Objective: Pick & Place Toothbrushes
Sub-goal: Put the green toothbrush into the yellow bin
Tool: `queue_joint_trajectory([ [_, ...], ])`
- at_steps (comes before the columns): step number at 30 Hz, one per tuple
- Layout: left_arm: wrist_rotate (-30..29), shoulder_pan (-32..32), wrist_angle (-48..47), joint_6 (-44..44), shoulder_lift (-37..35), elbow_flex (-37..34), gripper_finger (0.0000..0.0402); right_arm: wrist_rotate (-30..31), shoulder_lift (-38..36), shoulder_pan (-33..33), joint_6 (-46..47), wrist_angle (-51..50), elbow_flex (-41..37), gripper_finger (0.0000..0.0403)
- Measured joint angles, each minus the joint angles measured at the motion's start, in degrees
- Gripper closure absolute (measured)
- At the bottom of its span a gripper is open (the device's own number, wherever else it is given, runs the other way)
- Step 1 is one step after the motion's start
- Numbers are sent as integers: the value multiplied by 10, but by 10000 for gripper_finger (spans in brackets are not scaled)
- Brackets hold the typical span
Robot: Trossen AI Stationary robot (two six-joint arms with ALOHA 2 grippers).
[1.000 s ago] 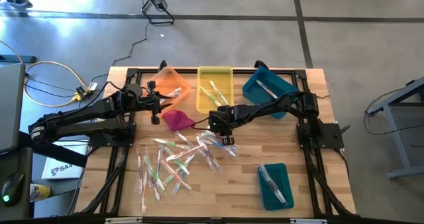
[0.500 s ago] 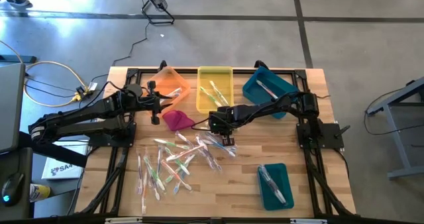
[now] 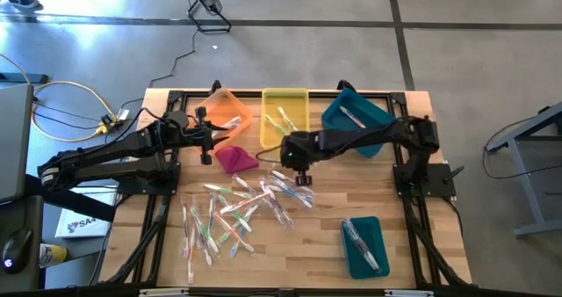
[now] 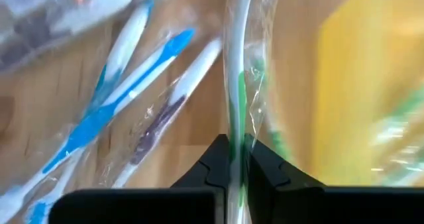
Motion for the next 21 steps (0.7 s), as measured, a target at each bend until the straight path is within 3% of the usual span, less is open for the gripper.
queue_joint_trajectory([
  [6,0,0,25,-11,0,0,293,10,-56,-23,0,6,0,388],
  [12,58,0,79,-43,19,0,294,23,-98,-50,-5,26,0,388],
  [16,92,0,133,-56,61,0,294,7,-108,-64,-19,57,0,388],
  [21,95,0,264,-91,134,0,294,-8,-108,-67,-34,120,0,388],
])
